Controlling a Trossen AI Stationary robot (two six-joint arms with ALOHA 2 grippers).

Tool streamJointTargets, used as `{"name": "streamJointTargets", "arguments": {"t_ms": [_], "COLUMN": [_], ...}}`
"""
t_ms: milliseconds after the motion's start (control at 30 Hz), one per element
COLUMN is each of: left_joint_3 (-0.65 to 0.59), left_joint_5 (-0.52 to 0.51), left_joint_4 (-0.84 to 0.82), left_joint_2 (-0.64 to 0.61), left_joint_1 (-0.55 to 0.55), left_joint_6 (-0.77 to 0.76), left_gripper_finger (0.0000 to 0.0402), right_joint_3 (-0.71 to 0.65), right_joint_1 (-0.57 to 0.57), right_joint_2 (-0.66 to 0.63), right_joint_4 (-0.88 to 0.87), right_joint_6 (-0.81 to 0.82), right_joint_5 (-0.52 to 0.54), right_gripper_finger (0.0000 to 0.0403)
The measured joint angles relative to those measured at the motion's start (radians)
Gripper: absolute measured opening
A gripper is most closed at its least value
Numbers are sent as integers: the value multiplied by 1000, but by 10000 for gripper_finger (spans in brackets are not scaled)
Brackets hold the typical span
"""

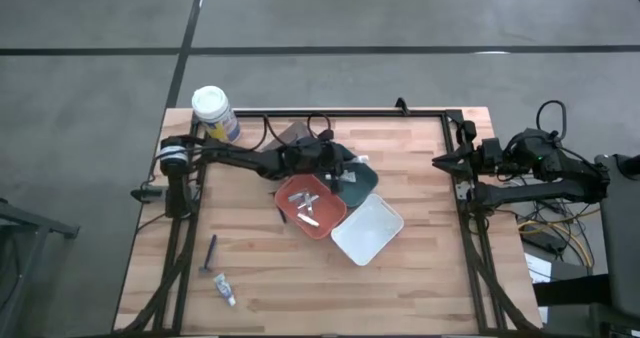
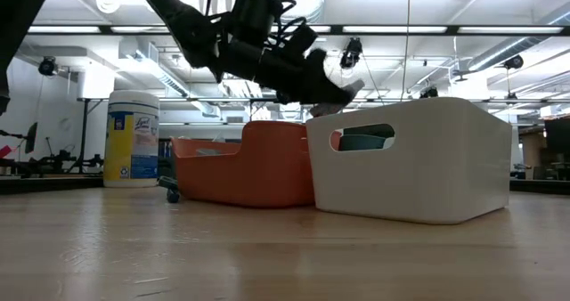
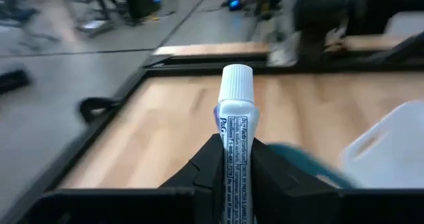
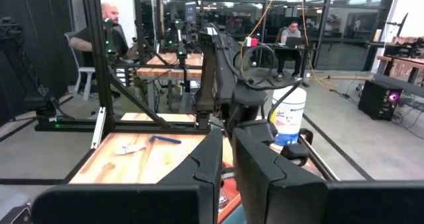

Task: Pick & Place Travel size toiletries
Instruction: Put the white toothpaste into the blue bin, then put the blue razor into the white bin

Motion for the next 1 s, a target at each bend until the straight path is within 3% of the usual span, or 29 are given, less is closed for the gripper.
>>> {"name": "streamJointTargets", "arguments": {"t_ms": [100,400,600,800,900,1000], "left_joint_3": [10,5,5,5,4,-1], "left_joint_5": [73,79,79,74,-4,-149], "left_joint_4": [0,-48,-141,-408,-558,-670], "left_joint_2": [-1,-17,-71,-193,-257,-322], "left_joint_1": [-1,-2,-24,-112,-181,-262], "left_joint_6": [-69,-128,-160,-132,-129,-151], "left_gripper_finger": [80,166,170,167,167,167], "right_joint_3": [0,0,0,0,0,0], "right_joint_1": [0,0,0,0,0,0], "right_joint_2": [0,0,0,0,0,0], "right_joint_4": [0,0,0,0,0,1], "right_joint_6": [1,1,1,0,1,0], "right_joint_5": [0,0,0,0,0,0], "right_gripper_finger": [34,34,34,34,34,34]}}
